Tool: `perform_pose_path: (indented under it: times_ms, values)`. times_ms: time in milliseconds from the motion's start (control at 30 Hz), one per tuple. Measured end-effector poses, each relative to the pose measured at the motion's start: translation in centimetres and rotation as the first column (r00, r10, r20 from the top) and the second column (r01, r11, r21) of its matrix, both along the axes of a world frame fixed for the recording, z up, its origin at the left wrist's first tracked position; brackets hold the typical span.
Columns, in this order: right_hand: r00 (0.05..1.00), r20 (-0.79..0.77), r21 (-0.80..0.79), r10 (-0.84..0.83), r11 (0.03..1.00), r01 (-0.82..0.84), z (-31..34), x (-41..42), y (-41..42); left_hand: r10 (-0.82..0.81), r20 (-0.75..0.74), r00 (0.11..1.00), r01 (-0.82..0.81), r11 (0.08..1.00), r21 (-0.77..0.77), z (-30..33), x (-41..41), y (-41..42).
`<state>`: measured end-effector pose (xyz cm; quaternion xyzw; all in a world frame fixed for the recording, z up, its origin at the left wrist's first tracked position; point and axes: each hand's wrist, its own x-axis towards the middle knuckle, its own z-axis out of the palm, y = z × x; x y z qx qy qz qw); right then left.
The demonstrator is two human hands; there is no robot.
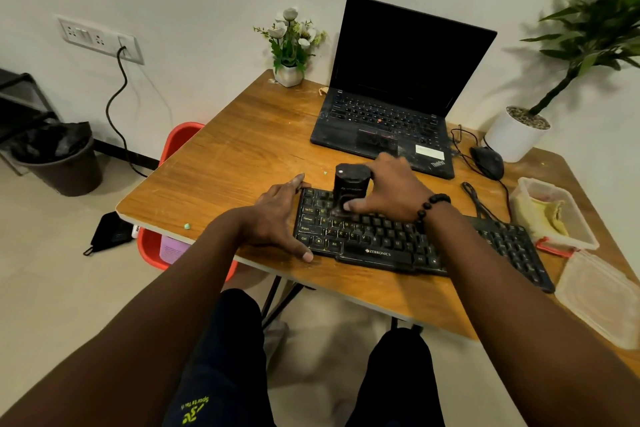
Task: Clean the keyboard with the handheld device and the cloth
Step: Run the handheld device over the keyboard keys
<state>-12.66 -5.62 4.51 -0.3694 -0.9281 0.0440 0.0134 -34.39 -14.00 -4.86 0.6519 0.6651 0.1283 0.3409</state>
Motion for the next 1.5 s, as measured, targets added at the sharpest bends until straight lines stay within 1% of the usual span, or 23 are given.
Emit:
perform_pose_path:
  times_ms: [33, 67, 133, 200, 267, 300, 433, 467, 567, 700, 733, 800, 833, 900, 967, 1067, 1100, 1167, 1233, 1267, 1367, 1433, 1500]
  values:
    - [1.000, -0.026, -0.077, -0.014, 0.997, 0.012, -0.3, -0.1, -0.3, 0.001, 0.000, 1.000, -0.001, 1.000, 0.002, 0.0, 0.0, 0.0]
    - [1.000, 0.001, -0.075, -0.021, 0.997, 0.021, -0.6, -0.2, -0.5, 0.000, -0.001, 1.000, 0.000, 1.000, 0.002, 0.0, 0.0, -0.1]
    - [0.998, 0.050, 0.076, -0.041, 0.996, 0.037, -0.7, -0.4, -0.7, 0.001, -0.003, 1.000, -0.001, 1.000, 0.000, -0.1, 0.0, -0.1]
    - [0.998, -0.023, 0.148, -0.060, 0.987, 0.063, -0.2, -0.4, -0.6, 0.001, 0.000, 1.000, -0.001, 1.000, -0.002, 0.0, 0.0, 0.0]
    - [0.983, -0.166, -0.011, -0.073, 0.997, 0.072, -0.1, -0.6, -1.1, 0.003, -0.005, 1.000, -0.003, 1.000, 0.002, 0.1, 0.1, 0.0]
    - [0.981, -0.184, -0.067, -0.063, 0.996, 0.052, -0.3, -0.8, -1.5, 0.004, -0.013, 1.000, -0.003, 1.000, 0.006, 0.1, 0.1, 0.0]
    - [0.996, -0.083, 0.158, -0.041, 0.986, 0.053, -1.4, -1.5, -2.0, 0.007, -0.018, 1.000, -0.007, 1.000, 0.008, 0.1, 0.2, -0.1]
    - [0.993, -0.104, 0.154, -0.062, 0.985, 0.078, -1.3, -1.6, -1.8, 0.008, -0.017, 1.000, -0.008, 1.000, 0.011, 0.1, 0.2, -0.1]
    - [0.982, -0.176, -0.039, -0.072, 0.997, 0.066, -1.7, -1.8, -1.8, 0.004, -0.023, 1.000, -0.004, 1.000, 0.010, 0.3, 0.3, -0.2]
    - [0.997, -0.069, 0.189, -0.038, 0.981, 0.050, -1.7, -2.4, -1.5, 0.012, -0.012, 1.000, -0.011, 1.000, 0.006, 0.2, 0.2, -0.1]
    - [0.994, -0.097, 0.154, -0.047, 0.986, 0.062, -1.6, -2.5, -1.4, 0.014, -0.015, 1.000, -0.014, 1.000, 0.008, 0.2, 0.3, -0.1]
    - [0.983, -0.172, -0.031, -0.071, 0.997, 0.067, -1.8, -2.8, -1.4, 0.014, -0.019, 1.000, -0.014, 1.000, 0.013, 0.2, 0.4, -0.1]
    - [0.984, -0.166, -0.038, -0.060, 0.998, 0.054, -2.0, -2.8, -1.6, 0.014, -0.017, 1.000, -0.014, 1.000, 0.016, 0.2, 0.4, -0.1]
    - [0.994, -0.084, 0.090, -0.065, 0.993, 0.073, -2.0, -2.7, -1.6, 0.012, -0.013, 1.000, -0.011, 1.000, 0.012, 0.2, 0.3, -0.2]
    - [0.992, -0.087, 0.180, -0.092, 0.978, 0.107, -1.6, -2.7, -0.9, 0.016, -0.003, 1.000, -0.015, 1.000, 0.007, 0.1, 0.2, -0.1]
    - [0.966, -0.249, -0.104, -0.066, 0.994, 0.041, -1.5, -3.0, -1.1, 0.013, -0.018, 1.000, -0.013, 1.000, 0.012, 0.2, 0.2, -0.1]
    - [0.970, -0.242, -0.118, -0.022, 0.993, -0.007, -1.8, -3.3, -1.6, 0.009, -0.031, 0.999, -0.008, 1.000, 0.015, 0.3, 0.3, 0.0]
    - [0.990, -0.122, 0.067, 0.065, 0.996, -0.058, -2.5, -4.0, -2.3, 0.004, -0.046, 0.999, -0.003, 1.000, 0.021, 0.5, 0.5, -0.2]
    - [0.995, -0.078, 0.236, 0.062, 0.971, -0.042, -2.2, -4.5, -2.2, 0.008, -0.036, 0.999, -0.007, 0.999, 0.032, 0.7, 0.6, -0.3]
    - [0.994, -0.105, 0.225, 0.034, 0.974, -0.009, -2.0, -4.6, -1.9, 0.011, -0.029, 1.000, -0.010, 0.999, 0.035, 0.7, 0.6, -0.3]
    - [0.977, -0.212, -0.041, -0.007, 0.999, -0.002, -2.2, -4.4, -1.6, 0.000, -0.030, 1.000, 0.001, 1.000, 0.028, 0.7, 0.5, -0.3]
    - [0.994, -0.110, 0.020, 0.018, 1.000, -0.015, -2.4, -4.3, -1.8, -0.005, -0.031, 1.000, 0.005, 1.000, 0.021, 0.6, 0.5, -0.2]
    - [0.999, -0.016, 0.227, 0.034, 0.973, -0.029, -1.9, -4.4, -1.6, 0.006, -0.022, 1.000, -0.005, 1.000, 0.015, 0.4, 0.4, -0.2]
